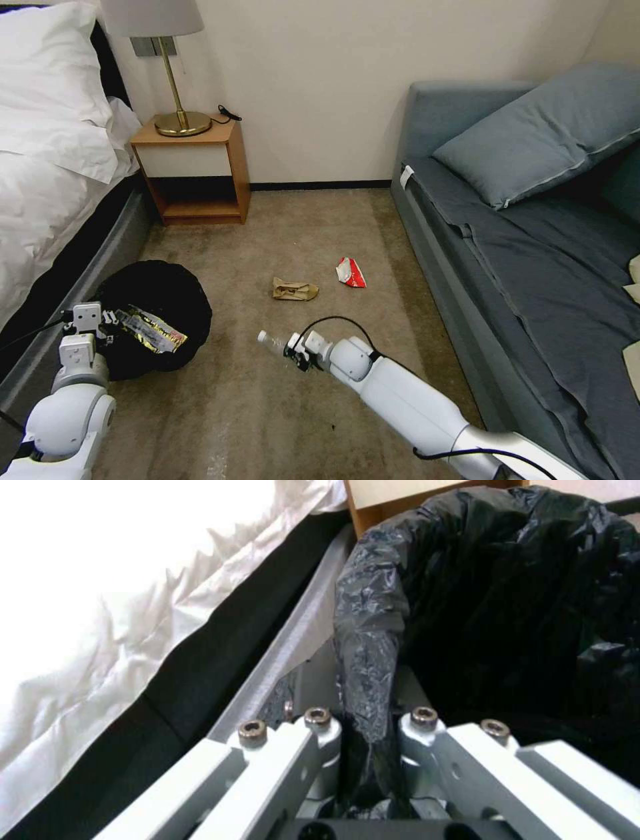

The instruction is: Pick up the trash bin, then pick up the garbage on the floor and place it into the trash bin.

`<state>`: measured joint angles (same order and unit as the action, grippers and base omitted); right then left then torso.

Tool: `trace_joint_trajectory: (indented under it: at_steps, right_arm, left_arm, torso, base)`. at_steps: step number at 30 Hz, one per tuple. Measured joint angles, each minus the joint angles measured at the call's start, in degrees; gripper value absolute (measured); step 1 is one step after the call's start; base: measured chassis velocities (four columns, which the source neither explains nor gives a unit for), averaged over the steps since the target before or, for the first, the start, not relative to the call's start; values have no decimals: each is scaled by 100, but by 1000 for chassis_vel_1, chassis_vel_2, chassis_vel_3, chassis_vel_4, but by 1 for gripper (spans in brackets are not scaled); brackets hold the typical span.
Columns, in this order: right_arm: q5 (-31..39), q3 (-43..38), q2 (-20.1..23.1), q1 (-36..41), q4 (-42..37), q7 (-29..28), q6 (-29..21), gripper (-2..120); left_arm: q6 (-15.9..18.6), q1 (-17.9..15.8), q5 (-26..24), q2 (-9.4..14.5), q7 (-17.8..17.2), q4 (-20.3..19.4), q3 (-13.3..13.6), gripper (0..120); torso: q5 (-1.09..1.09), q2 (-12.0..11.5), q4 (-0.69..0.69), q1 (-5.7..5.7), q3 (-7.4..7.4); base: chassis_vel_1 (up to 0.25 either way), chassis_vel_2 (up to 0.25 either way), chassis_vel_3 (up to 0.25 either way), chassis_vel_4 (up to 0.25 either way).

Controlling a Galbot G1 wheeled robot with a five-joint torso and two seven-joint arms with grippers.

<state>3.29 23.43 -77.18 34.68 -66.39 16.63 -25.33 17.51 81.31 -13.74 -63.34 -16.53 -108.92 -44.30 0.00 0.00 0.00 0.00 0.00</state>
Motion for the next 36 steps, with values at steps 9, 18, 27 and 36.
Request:
trace_joint_trajectory:
  at_steps: [9,18,27,36]
  right_arm:
    - [85,-154,229,-235,-672,-51,-33,7]
    - [756,-43,434,-945,-1573,-136,-283,7]
    - [2705,341,192,-1778,-2173,-445,-447,7]
    - [3210,697,-337,-1625,-1866,-761,-450,7]
  left_arm:
    - [1,-20,56,-28,-4,-20,86,5]
    - [6,-15,152,-88,-4,-48,192,5]
    - [-3,-5,152,-125,5,-76,238,5]
    - [-16,16,21,-120,14,-108,211,5]
  torso:
    - [0,0,0,0,0]
    - [0,0,0,0,0]
    - [-1,0,1,0,0]
    - [-1,0,0,0,0]
  base:
    - [0,0,0,0]
    - [0,0,0,0]
    - [0,0,0,0]
    - [0,0,0,0]
